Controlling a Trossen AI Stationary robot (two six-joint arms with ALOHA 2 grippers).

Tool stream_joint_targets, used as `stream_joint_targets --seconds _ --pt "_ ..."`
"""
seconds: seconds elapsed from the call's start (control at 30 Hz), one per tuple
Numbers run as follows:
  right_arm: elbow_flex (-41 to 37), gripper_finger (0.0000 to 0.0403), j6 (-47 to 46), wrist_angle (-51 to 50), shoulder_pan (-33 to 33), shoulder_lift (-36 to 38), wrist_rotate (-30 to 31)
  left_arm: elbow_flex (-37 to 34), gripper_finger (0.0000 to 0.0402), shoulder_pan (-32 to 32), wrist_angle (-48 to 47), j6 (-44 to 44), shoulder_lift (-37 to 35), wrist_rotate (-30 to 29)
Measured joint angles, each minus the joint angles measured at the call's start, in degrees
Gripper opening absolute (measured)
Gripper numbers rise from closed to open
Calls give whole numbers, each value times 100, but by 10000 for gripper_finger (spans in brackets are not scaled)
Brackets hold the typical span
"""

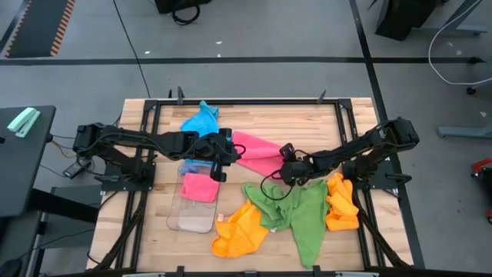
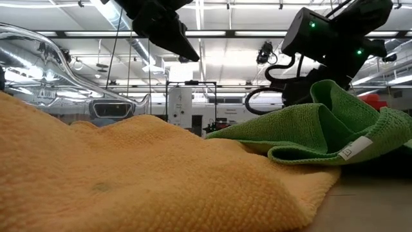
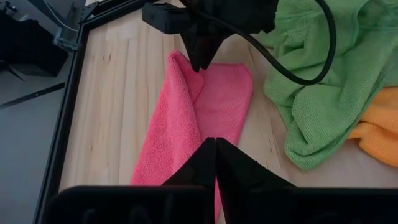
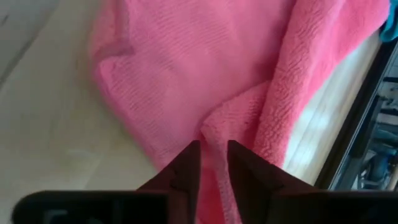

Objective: Fold microfiber towels
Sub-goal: Fold the pink microfiber cloth

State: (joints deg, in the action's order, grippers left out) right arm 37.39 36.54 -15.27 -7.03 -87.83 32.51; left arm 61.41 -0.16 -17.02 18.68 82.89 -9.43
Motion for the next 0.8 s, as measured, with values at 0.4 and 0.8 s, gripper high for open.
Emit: stream_joint_targets --seconds 0.4,0.8 --pt "-86 152 1410 -17 110 0 138 0 13 0 0 -2 -2 2" --pt "-88 75 1641 236 362 0 -324 2 25 -2 5 -41 -2 2"
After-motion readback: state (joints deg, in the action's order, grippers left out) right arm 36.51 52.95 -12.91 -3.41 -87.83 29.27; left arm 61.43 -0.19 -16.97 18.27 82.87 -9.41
